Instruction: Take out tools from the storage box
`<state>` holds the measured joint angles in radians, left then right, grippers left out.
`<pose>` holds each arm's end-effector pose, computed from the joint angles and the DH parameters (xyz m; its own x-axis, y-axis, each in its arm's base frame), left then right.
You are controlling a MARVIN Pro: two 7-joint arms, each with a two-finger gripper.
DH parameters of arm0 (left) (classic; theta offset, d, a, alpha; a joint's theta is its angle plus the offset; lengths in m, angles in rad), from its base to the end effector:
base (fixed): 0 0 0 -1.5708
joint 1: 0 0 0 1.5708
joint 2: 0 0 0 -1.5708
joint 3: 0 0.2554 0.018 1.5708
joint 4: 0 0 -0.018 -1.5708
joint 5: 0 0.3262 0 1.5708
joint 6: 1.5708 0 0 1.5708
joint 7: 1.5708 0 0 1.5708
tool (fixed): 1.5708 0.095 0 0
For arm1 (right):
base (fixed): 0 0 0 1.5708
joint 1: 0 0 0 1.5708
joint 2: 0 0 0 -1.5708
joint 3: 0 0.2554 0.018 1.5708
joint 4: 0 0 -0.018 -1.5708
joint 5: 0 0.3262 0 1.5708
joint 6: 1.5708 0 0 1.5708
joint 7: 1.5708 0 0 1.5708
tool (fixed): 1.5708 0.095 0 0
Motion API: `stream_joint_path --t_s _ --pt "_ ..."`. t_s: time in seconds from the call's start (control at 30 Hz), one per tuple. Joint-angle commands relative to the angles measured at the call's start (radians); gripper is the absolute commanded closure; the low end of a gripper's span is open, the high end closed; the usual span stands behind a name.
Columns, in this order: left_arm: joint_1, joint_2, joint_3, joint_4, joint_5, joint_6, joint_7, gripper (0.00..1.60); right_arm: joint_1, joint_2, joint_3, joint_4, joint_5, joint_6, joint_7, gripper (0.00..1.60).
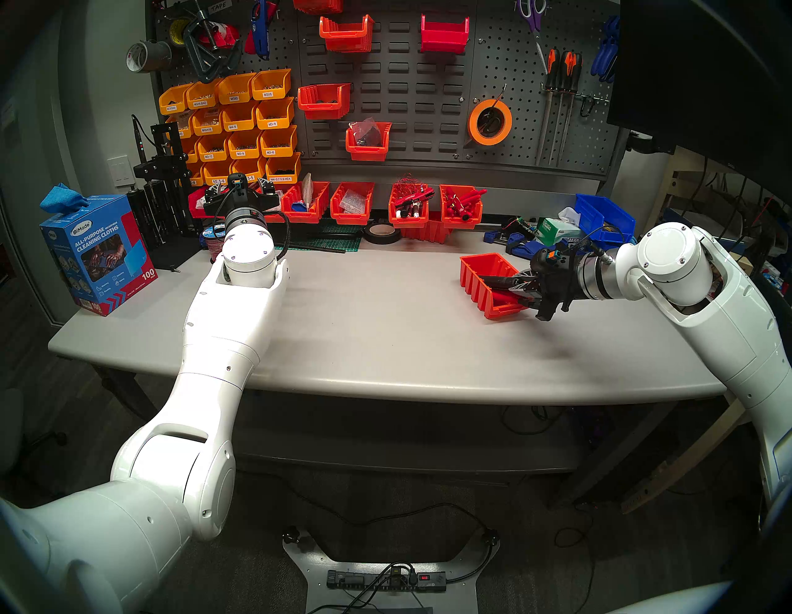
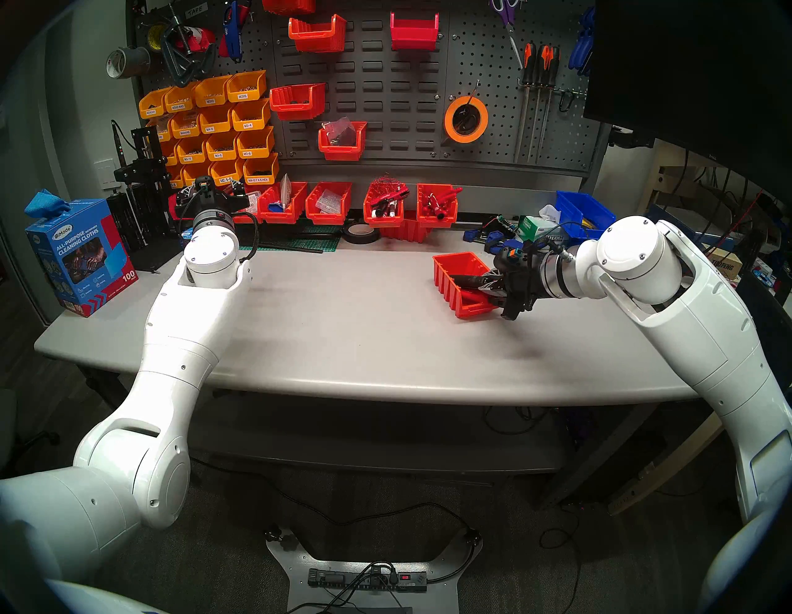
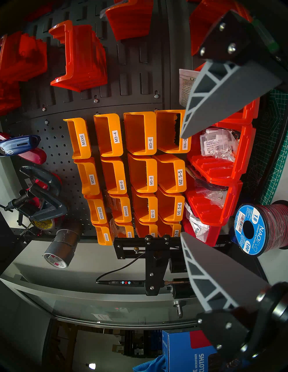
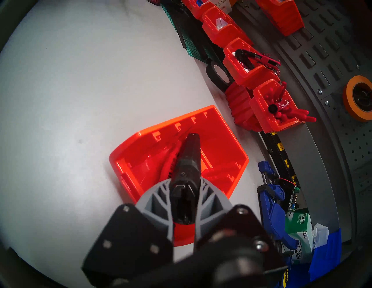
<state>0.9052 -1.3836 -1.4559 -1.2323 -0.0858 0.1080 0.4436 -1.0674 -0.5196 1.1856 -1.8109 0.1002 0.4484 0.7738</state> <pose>0.5691 0.0726 -0.0805 -0.2051 -0.1326 0.9697 0.4178 -0.9078 -0.0358 0.4441 -0.0689 -0.0841 -0.0372 0.8427 0.5370 0.6895 -0.3674 0.6242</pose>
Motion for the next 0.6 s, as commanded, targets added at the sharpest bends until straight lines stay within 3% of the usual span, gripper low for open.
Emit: stream_joint_path --t_s 0.0,0.57 --pt "-0.021 0.000 -0.002 -0.012 0.001 -0.003 0.002 0.00 0.061 -0.039 0.030 0.020 -0.045 -0.008 -0.084 1.60" --pt "-0.021 0.003 0.001 -0.012 -0.003 -0.003 0.004 0.00 0.161 -0.112 0.029 0.120 -0.117 -0.063 -0.159 1.60"
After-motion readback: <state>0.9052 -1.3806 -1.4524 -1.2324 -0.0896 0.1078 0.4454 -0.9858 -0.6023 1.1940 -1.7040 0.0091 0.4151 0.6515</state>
